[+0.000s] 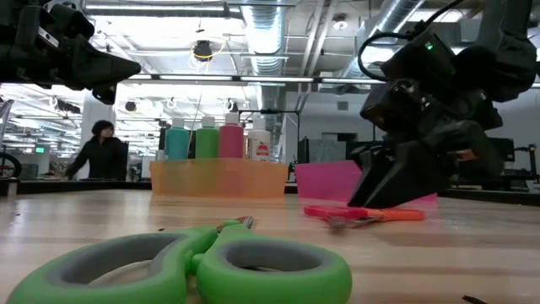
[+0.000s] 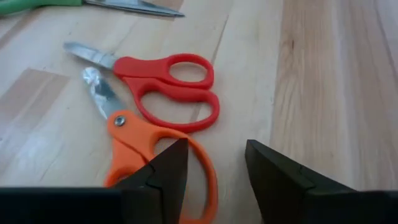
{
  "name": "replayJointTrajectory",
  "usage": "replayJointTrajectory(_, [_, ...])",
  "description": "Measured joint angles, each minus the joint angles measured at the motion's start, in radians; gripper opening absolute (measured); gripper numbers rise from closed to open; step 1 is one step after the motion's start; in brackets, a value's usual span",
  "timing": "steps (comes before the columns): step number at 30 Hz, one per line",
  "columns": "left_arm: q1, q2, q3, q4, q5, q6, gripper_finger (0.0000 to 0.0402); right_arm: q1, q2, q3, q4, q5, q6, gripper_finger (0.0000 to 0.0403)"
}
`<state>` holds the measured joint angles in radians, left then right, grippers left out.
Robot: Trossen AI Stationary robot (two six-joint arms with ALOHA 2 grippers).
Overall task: Pick & Place Paint Supplies
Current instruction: Put the orange scissors into the pink bin
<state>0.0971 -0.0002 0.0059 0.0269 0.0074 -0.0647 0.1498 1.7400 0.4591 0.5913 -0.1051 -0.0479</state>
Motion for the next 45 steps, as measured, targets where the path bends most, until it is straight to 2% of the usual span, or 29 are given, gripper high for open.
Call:
replayJointTrajectory(3, [0.0, 0.0, 0.0, 0.0, 0.0, 0.0, 0.0001, 0.0, 0.018, 0.002, 0.006, 0.002, -0.002, 0.014])
replayJointTrajectory(14, [0.0, 0.0, 0.0, 0.0, 0.0, 0.0, 0.0001, -0.002, 0.03, 0.003, -0.018, -0.006, -0.005, 0.0011])
replayJointTrajectory(24, [0.0, 0.0, 0.0, 0.0, 0.0, 0.0, 0.0001, -0.002, 0.033, 0.0, -0.003, -0.021, 0.009, 0.0005])
replayJointTrajectory(29, [0.0, 0.0, 0.0, 0.0, 0.0, 0.0, 0.0001, 0.011, -0.015, -0.003, -0.033, -0.022, 0.021, 0.0003])
replayJointTrajectory(37, [0.0, 0.0, 0.0, 0.0, 0.0, 0.0, 0.0001, 0.036, -0.217, -0.005, -0.153, -0.025, 0.022, 0.0001])
replayJointTrajectory(45, [0.0, 0.0, 0.0, 0.0, 0.0, 0.0, 0.0001, 0.035, -0.482, -0.004, -0.145, -0.054, -0.012, 0.0])
